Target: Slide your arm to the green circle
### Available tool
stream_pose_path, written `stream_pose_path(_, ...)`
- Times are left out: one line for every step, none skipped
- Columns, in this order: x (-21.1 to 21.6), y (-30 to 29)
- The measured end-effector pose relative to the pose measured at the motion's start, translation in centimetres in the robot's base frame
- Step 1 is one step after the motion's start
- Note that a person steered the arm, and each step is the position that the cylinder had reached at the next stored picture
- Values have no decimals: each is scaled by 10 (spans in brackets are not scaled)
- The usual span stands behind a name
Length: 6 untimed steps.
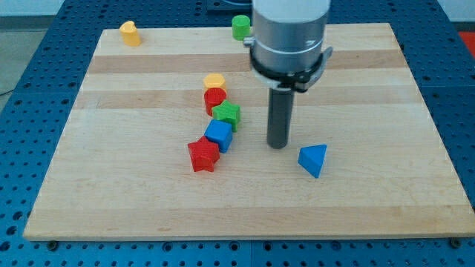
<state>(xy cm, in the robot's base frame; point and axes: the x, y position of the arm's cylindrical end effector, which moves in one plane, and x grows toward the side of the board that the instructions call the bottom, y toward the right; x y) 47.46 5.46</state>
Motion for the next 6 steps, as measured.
stream_pose_path(-20,45)
stream_pose_path(-24,75)
stream_pose_path(-84,75)
stream_pose_path(-157,63)
stream_pose_path(-217,64)
stream_pose_path(-283,54)
